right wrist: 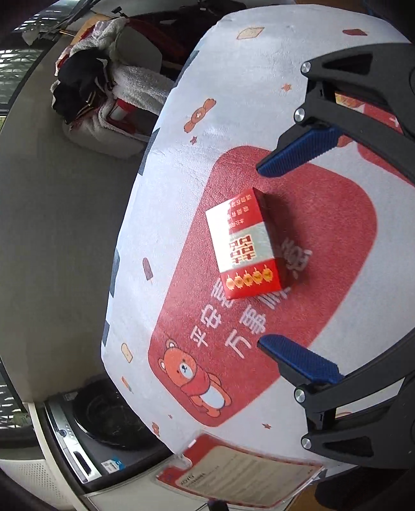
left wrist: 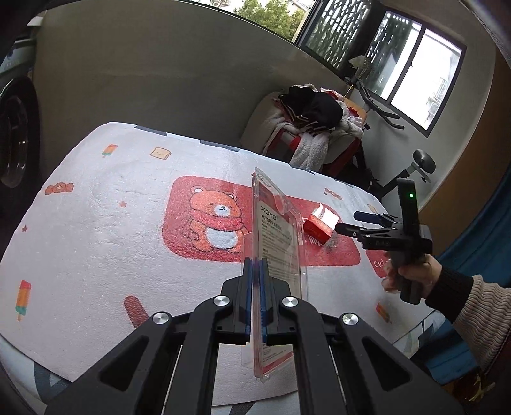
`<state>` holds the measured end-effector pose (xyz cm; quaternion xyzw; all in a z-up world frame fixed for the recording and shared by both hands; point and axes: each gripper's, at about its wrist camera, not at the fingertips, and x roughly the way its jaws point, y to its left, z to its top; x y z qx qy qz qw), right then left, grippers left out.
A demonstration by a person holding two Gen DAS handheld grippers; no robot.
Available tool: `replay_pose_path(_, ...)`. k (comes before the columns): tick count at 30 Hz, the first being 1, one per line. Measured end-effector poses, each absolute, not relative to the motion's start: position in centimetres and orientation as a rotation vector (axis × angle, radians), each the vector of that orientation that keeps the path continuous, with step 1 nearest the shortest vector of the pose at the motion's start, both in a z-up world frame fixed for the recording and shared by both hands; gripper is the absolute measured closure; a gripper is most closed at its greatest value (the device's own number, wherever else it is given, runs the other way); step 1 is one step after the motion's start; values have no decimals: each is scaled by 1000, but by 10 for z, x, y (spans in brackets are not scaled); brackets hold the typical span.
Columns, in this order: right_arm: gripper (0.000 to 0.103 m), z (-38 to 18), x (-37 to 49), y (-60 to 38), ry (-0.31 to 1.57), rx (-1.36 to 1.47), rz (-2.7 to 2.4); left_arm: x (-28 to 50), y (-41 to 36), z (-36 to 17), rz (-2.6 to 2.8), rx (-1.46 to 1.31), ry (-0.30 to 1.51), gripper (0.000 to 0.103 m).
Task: Collect trash
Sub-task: 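Grasp the red-and-white box with the right tool while the left tool holds the package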
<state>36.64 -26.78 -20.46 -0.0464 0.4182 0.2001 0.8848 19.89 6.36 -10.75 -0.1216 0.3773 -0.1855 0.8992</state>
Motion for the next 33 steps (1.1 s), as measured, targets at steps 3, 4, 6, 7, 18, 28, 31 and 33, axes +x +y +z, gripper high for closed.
replay_pose_path(3,6,-212,381,-260,897,-147,418,201,64,-111,-390,-252,783,99)
replay_pose_path(4,6,-214,386,-257,904,-168,408,202,64,-112,-389,-247,784,99)
replay_pose_path(6,6,-216,393,-252,912,-184,409,204,64,-114,-389,-246,790,99)
replay_pose_path(7,6,-218,397,-251,921,-181,415,204,64,-116,-390,-250,794,99)
replay_pose_path(18,9,-231,396,-239,981,-182,357,201,57,-116,-393,-238,805,99)
replay_pose_path(28,9,-197,308,-247,880,-135,377,174,49,-101,-408,-185,798,99)
replay_pose_path(31,9,-189,276,-249,861,-125,385,161,47,-97,-414,-178,798,99)
replay_pose_path(33,9,-185,254,-253,852,-106,385,150,46,-96,-417,-179,799,99)
